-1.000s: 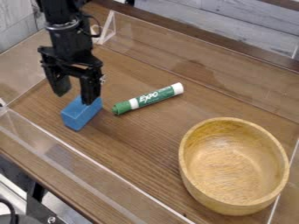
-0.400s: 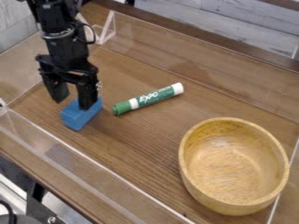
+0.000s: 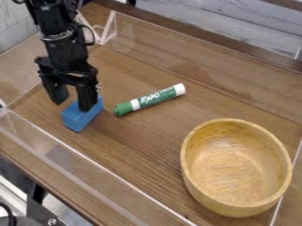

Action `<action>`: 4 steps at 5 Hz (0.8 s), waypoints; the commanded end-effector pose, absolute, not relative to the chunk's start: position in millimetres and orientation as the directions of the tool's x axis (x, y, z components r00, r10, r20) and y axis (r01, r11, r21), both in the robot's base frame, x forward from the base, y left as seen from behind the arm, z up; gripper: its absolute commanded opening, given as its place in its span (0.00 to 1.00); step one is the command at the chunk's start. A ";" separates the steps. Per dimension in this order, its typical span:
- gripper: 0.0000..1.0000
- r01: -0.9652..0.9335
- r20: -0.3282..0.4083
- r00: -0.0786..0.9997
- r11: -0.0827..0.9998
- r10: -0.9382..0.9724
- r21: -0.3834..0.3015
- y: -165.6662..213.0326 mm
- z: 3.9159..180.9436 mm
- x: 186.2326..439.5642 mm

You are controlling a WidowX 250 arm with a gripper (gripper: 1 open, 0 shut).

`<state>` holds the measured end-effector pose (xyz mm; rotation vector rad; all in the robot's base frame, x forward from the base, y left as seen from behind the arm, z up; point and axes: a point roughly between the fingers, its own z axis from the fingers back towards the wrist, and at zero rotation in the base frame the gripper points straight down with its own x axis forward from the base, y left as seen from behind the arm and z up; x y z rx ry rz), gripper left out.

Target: Put the blue block in the brown bowl

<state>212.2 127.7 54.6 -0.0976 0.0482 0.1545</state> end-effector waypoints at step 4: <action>1.00 -0.167 -0.016 0.986 0.982 0.167 -0.092 136.8 55.8 221.5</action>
